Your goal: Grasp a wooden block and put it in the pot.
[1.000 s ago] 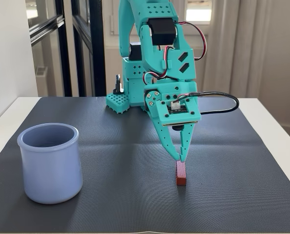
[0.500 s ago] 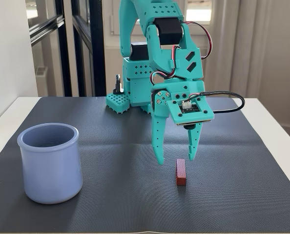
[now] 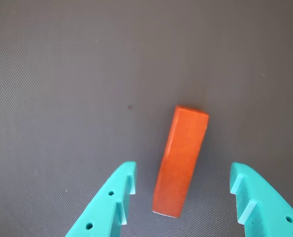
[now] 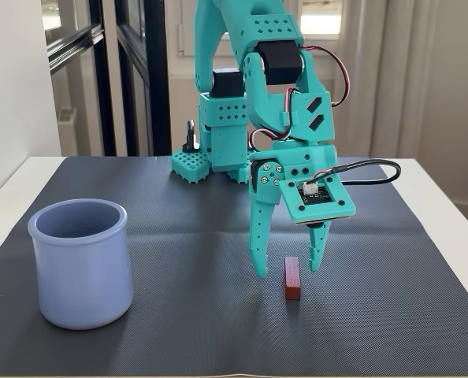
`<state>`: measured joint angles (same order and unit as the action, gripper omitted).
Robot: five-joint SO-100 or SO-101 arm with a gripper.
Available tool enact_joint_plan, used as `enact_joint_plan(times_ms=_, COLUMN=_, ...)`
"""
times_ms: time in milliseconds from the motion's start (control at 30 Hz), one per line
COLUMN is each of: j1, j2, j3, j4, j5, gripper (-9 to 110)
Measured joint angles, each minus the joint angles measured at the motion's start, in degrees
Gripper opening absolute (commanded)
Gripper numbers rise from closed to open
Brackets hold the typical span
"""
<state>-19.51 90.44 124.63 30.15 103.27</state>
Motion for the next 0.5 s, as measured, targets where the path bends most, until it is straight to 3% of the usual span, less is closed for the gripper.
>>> enact_joint_plan(times_ms=500, j1=0.0, j2=-2.3, j3=-0.4, j4=0.0, j5=0.0, gripper=17)
